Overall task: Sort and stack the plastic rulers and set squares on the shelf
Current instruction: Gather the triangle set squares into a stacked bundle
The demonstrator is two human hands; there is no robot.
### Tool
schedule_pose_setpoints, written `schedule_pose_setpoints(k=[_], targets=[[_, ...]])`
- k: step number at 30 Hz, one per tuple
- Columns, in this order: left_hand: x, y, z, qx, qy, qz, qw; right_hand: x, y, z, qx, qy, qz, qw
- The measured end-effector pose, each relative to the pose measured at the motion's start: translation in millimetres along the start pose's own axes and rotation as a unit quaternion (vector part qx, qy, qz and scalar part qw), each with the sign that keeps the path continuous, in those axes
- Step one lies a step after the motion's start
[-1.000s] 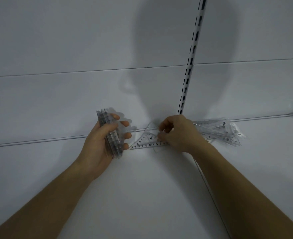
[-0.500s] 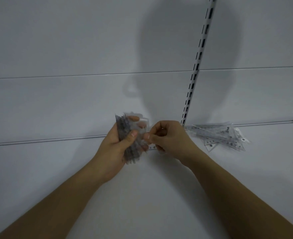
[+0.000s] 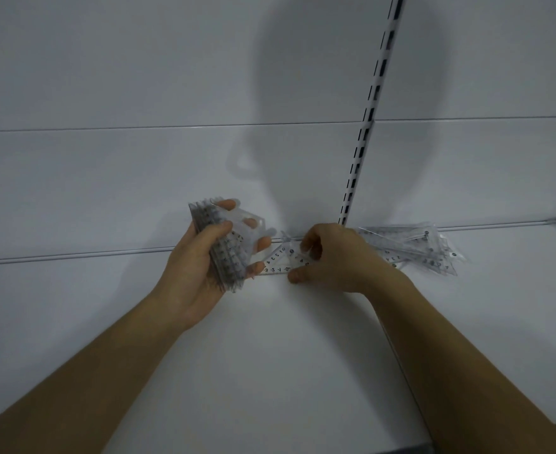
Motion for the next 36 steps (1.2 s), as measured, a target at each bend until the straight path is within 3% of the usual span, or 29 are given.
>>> schedule_pose_setpoints(k=[3, 5, 12, 15, 19, 21, 29, 33, 36], targets=[[0.0, -1.1, -0.6, 0.005, 0.005, -0.003, 1.000, -1.9, 0.7, -7.2, -0.080, 0.093, -0.031, 0.992], [-1.5, -1.9, -0.2, 0.014, 0.001, -0.001, 1.000, -2.1, -0.2, -14.0, -0.102, 0.216, -0.066, 0.969], [-2.3, -2.3, -1.4, 0.053, -0.058, -0.011, 0.997, 11.7, -8.3, -16.8, -0.023, 0.447, -0.144, 0.883], [-1.9, -3.9, 3.6, 0.053, -0.081, -0.029, 0.995, 16.1, -10.0, -16.6, -0.020, 0.504, -0.146, 0.851], [-3.2, -5.9, 8.9, 0.062, -0.113, -0.047, 0.990, 18.8, -13.8, -18.9, -0.035, 0.604, -0.152, 0.782], [-2.5, -6.1, 8.1, 0.052, -0.095, -0.045, 0.993, 21.2, -16.1, -18.3, -0.034, 0.616, -0.170, 0.769], [2.5, -3.8, 3.3, 0.025, 0.021, -0.001, 0.999, 25.5, -19.4, -16.2, -0.199, 0.507, -0.175, 0.820], [3.0, -3.4, 4.4, 0.014, 0.088, 0.048, 0.995, 26.8, -22.8, -11.3, -0.295, 0.301, -0.199, 0.885], [5.4, -4.9, 8.3, 0.038, 0.106, 0.043, 0.993, 41.7, -22.9, 8.3, -0.282, 0.158, -0.273, 0.906]])
Point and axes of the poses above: each hand's wrist, its own y-axis towards the middle knuckle, its own z-axis out of the palm, x = y × z, the point moved 3 cm from there along y, towards the middle knuckle, and after that the axes turned 8 degrees about x, right-handed, at the moved point
